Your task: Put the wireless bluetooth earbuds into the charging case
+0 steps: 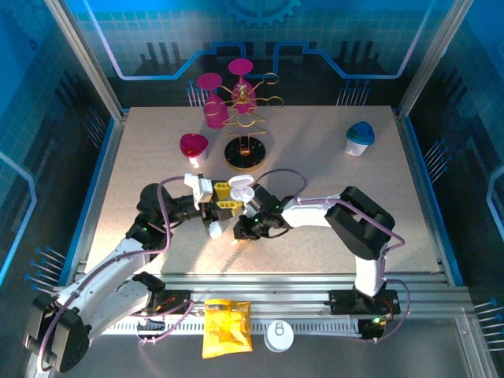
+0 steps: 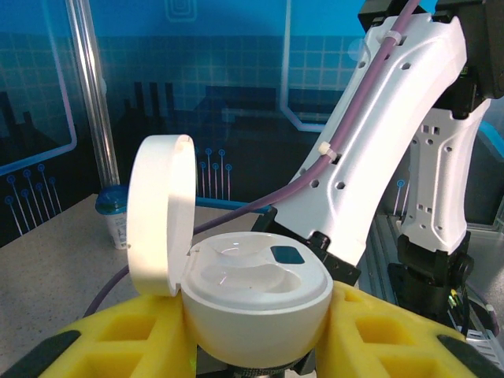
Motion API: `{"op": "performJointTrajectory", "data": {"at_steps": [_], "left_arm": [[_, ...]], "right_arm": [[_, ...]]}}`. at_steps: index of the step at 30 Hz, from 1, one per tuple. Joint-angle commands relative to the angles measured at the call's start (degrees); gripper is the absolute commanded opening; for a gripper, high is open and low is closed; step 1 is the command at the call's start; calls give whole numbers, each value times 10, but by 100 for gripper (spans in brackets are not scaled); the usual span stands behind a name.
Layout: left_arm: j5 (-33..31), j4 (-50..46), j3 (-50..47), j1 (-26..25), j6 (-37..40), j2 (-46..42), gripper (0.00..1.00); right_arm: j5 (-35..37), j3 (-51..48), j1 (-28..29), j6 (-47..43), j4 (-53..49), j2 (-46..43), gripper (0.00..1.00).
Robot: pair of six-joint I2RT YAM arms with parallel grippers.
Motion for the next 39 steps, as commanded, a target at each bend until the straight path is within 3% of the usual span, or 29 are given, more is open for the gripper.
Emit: {"op": "performJointTrajectory", "data": {"at_steps": [1, 12, 19, 26, 39], "left_arm": [[-7, 25, -6, -3, 13, 4, 38], [-4, 45, -4, -2, 10, 24, 37], [-4, 48, -5, -2, 12, 22, 38], [-6, 68, -11, -2, 9, 34, 38], [2, 103, -6, -2, -1, 69, 37]], "right_arm": [[47, -6, -7, -22, -50, -46, 13], [245, -30, -57, -81, -246, -192, 13], [363, 0, -108, -118, -415, -217, 11], [394, 34, -140, -146, -503, -212, 9], [437, 90, -143, -170, -580, -172, 7]]}}
